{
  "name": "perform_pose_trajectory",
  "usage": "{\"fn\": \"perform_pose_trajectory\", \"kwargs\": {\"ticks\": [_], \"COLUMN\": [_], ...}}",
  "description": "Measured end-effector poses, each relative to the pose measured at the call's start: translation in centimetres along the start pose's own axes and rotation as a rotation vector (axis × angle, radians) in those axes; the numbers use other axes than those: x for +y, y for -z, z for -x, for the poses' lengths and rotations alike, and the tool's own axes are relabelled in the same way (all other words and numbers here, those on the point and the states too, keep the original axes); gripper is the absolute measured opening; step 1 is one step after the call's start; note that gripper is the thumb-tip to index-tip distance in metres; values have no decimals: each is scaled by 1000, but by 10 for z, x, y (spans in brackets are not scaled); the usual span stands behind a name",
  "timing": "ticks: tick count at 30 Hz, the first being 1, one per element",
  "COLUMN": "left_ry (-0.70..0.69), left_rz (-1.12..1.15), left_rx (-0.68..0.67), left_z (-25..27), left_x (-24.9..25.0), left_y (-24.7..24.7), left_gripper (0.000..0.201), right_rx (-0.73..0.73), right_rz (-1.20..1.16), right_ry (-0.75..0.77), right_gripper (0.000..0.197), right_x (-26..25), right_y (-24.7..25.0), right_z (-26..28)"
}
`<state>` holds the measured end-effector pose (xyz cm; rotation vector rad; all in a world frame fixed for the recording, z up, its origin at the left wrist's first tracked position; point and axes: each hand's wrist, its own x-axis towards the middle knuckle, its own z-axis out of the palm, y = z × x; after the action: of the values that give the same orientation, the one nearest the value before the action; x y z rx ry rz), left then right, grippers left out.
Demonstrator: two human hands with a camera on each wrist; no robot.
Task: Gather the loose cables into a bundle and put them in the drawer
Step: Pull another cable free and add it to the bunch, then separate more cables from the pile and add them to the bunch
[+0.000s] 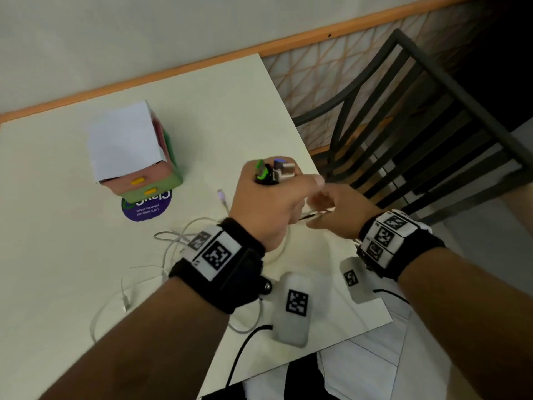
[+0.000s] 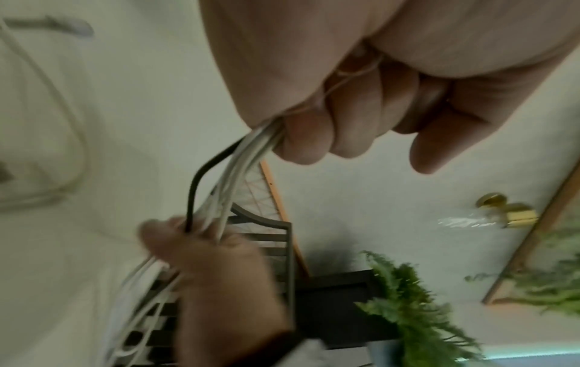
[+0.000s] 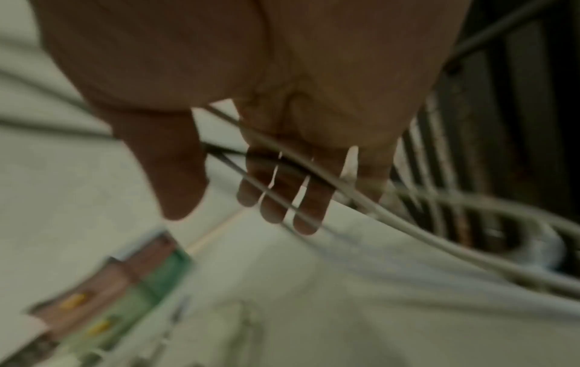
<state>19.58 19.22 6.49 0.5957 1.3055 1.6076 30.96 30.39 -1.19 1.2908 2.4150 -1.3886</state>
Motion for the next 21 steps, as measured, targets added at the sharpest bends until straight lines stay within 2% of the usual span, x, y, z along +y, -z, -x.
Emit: {"fn": "perform_pose_trajectory", "kwargs": {"ticks": [2, 3, 4, 5, 7, 9, 10, 13, 16, 18, 21], "left_ry": [6, 12, 17, 16, 6, -2, 4, 77, 143, 178, 208], "left_rz": [-129, -172, -194, -205, -242, -261, -286, -450, -379, -266, -95], "left_rx": [78, 87, 93, 93, 109, 107, 93, 72, 103, 158, 208], "left_z": [-1, -2, -2, -3, -4, -3, -3, -1, 0, 2, 6], "left_x": [-9, -13, -16, -18, -19, -19, -22, -29, -30, -24, -13], "left_y": [-3, -4, -4, -3, -1, -1, 1, 7, 13, 14, 17], "left_gripper": [44, 47, 48, 44, 29, 17, 15, 15, 15, 14, 33], "right_rx": [-7, -15, -4, 36, 172, 261, 274, 249, 156, 75, -134], "right_rz": [-378, -595, -719, -737, -455, -141, -89, -30, -10, -125, -642], "right_ry": [255, 339, 430, 501, 598, 611, 596, 629, 641, 618, 521], "right_gripper": [70, 76, 73, 63, 41, 33, 30, 29, 33, 43, 69], "right_x": [-27, -39, -50, -63, -83, -87, -86, -83, -84, -81, -68], "right_y": [7, 9, 11, 11, 7, 0, -2, -7, -8, -11, -19], "right_z": [18, 25, 30, 36, 45, 43, 41, 35, 33, 30, 29]}}
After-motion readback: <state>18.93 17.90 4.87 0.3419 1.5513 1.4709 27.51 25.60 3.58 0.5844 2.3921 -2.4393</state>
